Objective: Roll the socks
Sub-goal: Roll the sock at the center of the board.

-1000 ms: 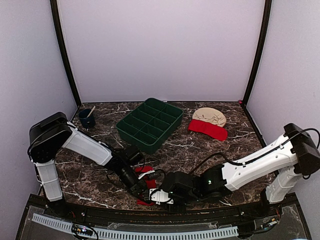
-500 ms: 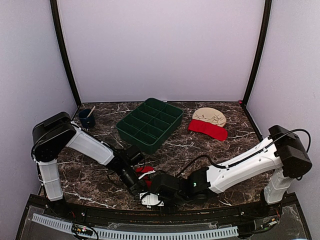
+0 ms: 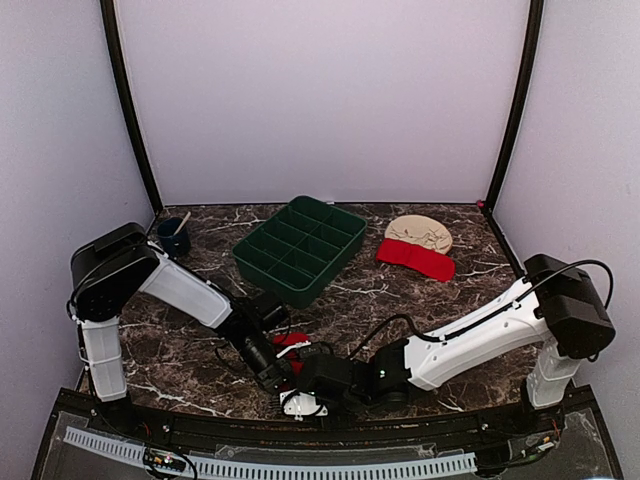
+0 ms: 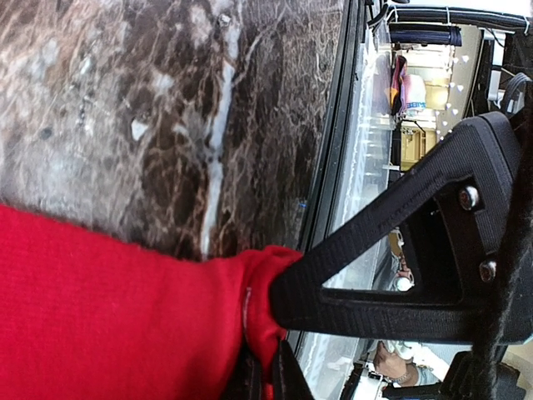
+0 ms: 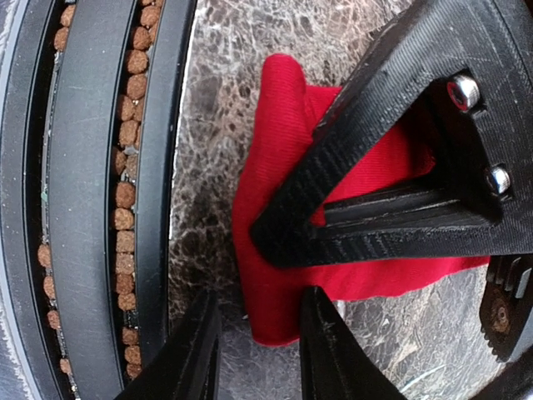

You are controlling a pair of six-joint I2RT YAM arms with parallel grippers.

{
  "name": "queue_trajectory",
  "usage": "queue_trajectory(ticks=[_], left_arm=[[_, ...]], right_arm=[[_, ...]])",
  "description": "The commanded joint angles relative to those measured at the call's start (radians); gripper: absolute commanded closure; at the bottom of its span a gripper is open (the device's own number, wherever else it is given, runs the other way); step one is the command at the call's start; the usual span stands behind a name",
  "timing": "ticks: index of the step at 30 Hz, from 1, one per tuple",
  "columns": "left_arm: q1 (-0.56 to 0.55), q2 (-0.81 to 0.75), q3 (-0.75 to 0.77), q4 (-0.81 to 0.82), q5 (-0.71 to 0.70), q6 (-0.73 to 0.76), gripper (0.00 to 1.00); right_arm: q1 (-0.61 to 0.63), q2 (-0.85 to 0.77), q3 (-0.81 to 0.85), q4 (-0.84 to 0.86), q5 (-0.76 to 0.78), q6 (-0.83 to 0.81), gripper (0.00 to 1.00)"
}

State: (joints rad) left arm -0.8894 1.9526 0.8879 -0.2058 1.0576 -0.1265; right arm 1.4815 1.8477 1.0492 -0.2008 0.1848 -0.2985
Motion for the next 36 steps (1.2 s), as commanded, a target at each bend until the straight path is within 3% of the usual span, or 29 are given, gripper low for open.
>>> queue_trajectory(ticks=[1,8,19,24,28,32,36], left_arm=[[0.003,0.031,0.011,-0.084,-0.029,0.045,1.0],[0.004,0.049,0.039,-0.124,-0.011,0.081,1.0],[0.015,0.065,0.079,-0.172,0.018,0.132,1.0],[0.021,0.064,0.08,-0.177,0.017,0.132,0.93],[0.032,0.061,0.077,-0.178,-0.013,0.115,0.81],[0.054,0.019,0.058,-0.163,-0.057,0.082,0.7],[0.087,-0.049,0.039,-0.143,-0.09,0.044,0.66]], right_arm=[[-0.016,0.011,0.021,0.015,0.016,-0.023,0.68],[-0.04,0.026,0.023,0.008,-0.028,-0.039,0.69],[-0.055,0.061,0.027,0.009,-0.093,-0.03,0.85],[-0.063,0.069,0.016,0.005,-0.097,-0.016,0.93],[-0.072,0.075,0.011,0.0,-0.107,0.002,0.99],[-0.078,0.075,0.007,-0.004,-0.115,0.021,1.0],[-0.088,0.07,0.003,-0.008,-0.124,0.041,1.0]])
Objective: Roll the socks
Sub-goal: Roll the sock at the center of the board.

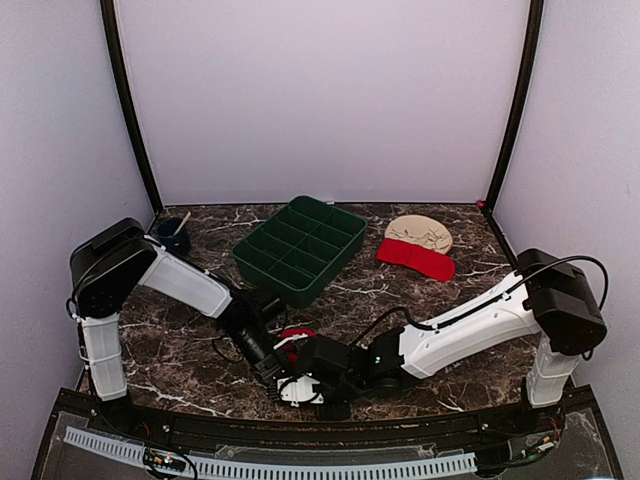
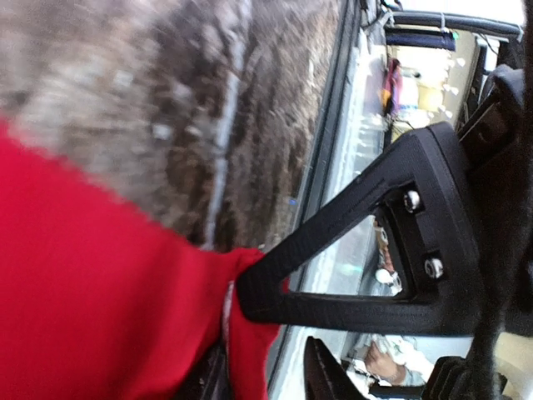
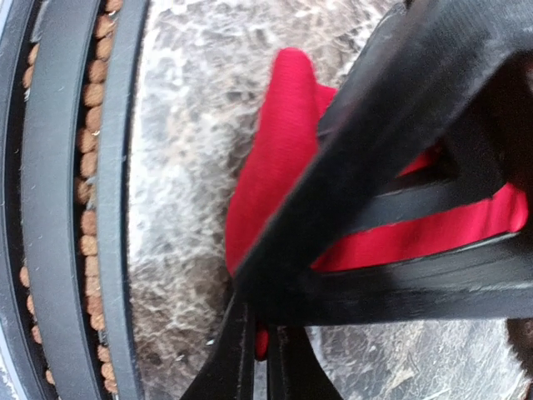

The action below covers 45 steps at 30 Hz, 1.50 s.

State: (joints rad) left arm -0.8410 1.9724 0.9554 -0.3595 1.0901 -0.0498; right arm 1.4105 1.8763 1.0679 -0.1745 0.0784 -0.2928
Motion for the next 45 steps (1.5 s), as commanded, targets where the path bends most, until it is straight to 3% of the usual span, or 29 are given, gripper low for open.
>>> queue_trajectory(ticks=[1,20,30,45], left_arm=[[0.045,-0.082,-0.032,0.011,-0.133,-0.039,0.66],[0.079,-0.334,-0.12,-0.001,-0.399,-0.106,0.6],[0.08,-0.467,-0.189,0.099,-0.542,-0.197,0.55],[0.052,-0.647,-0.394,0.355,-0.685,-0.382,0.56]], right_arm=[[-0.019,0.039,-0.016,-0.035,-0.021,0.041,1.0],[-0.039,0.026,-0.003,-0.074,-0.057,0.119,1.0],[-0.074,0.018,0.048,-0.145,-0.18,0.135,1.0],[-0.174,0.053,0.133,-0.239,-0.431,0.161,1.0]])
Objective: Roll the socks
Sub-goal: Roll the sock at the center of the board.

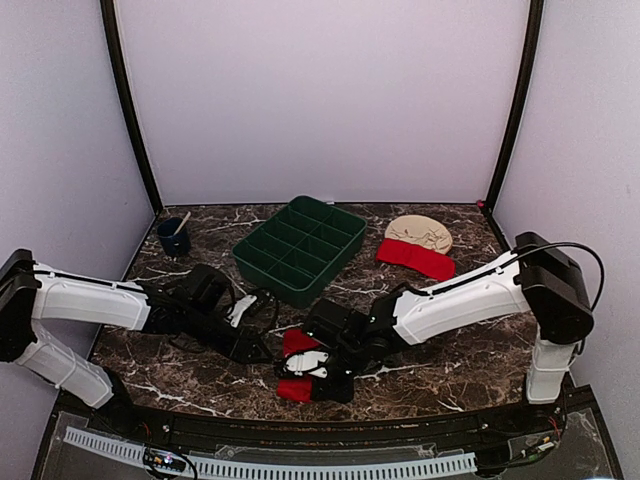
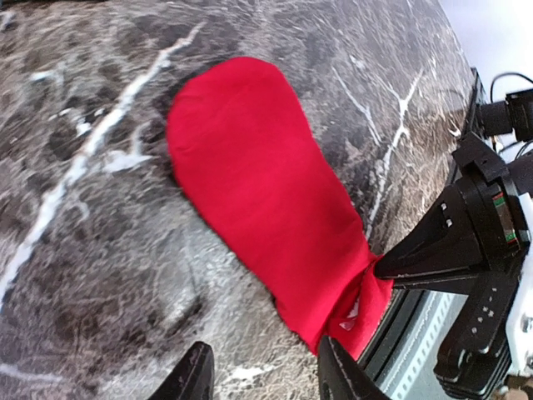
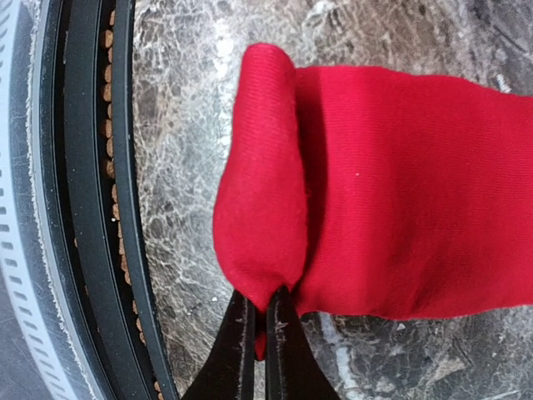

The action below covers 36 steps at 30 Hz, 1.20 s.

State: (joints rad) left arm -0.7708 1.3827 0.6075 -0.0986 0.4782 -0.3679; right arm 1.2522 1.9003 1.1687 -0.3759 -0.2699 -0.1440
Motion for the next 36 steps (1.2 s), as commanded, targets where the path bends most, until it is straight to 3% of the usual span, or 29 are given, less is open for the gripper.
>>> queue_trajectory(ticks=[1,14,22,36], left_arm=[[-0.029,-0.069,-0.056,0.105,-0.093,-0.068,0.56],[-0.214,-0.244,-0.212,0.236,-0.365,-0.103,0.6],[-0.304,-0.334,-0.25,0.215,-0.484,-0.08,0.63],[-0.568,-0.262,-0.176,0.165,-0.675,0.034,0.64]], right_arm=[[-0.021,0.033,0.037,-0.043,-0.096,0.012,1.0],[-0.083,0.089,0.126,-0.134,-0.235,0.001,1.0],[-0.098,0.125,0.161,-0.171,-0.288,0.003,1.0],[-0.133,0.168,0.208,-0.225,-0.361,0.022,1.0]])
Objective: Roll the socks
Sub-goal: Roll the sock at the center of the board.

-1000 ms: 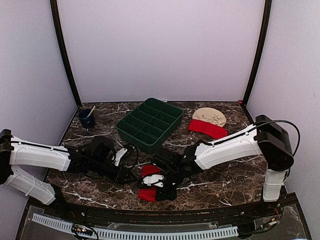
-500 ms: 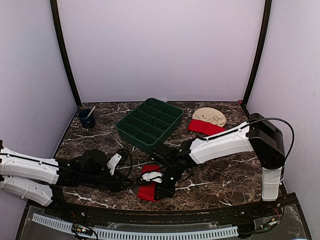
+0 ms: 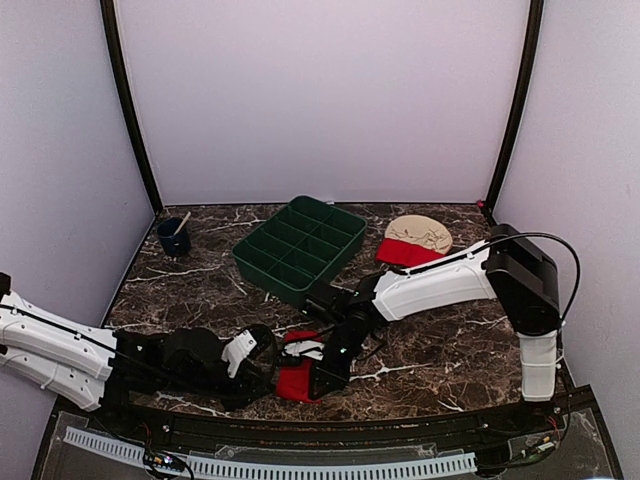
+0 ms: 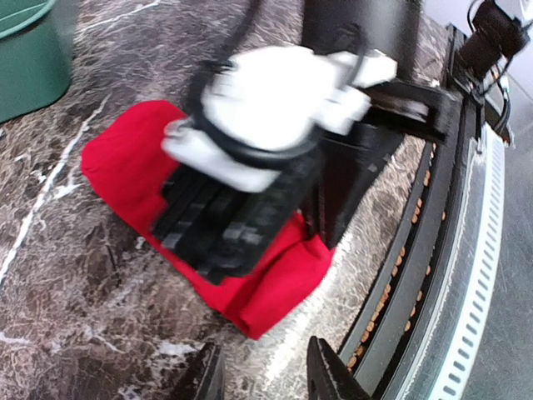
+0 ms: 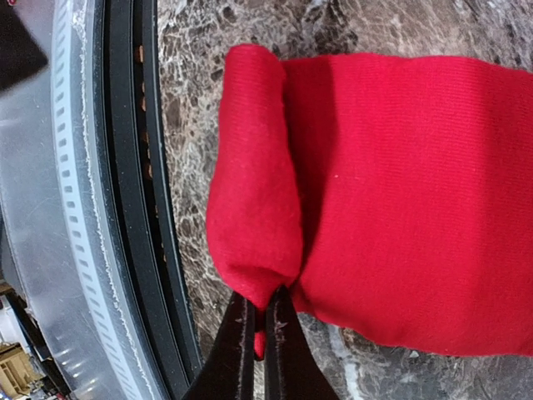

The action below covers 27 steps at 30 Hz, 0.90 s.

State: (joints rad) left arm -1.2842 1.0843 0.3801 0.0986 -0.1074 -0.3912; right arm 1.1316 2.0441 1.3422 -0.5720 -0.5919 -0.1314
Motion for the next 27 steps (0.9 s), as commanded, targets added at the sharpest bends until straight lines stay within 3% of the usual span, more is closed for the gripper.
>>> queue_trajectory(ticks=[1,9,27], left_arm=[[-0.069,0.056,0.067,-0.042,-0.101,0.074,0.64],[-0.159,0.225,0.181,-0.086,-0.144,0.209,0.63],[-0.172,0.306,0.232,-0.097,-0.184,0.354,0.62]], right_arm=[[-0.014,0.028,0.039,-0.035,-0.042,0.008,1.0],[-0.02,0.057,0.075,-0.087,-0.072,-0.003,1.0],[-0.034,0.074,0.088,-0.115,-0.111,-0.019,1.0]])
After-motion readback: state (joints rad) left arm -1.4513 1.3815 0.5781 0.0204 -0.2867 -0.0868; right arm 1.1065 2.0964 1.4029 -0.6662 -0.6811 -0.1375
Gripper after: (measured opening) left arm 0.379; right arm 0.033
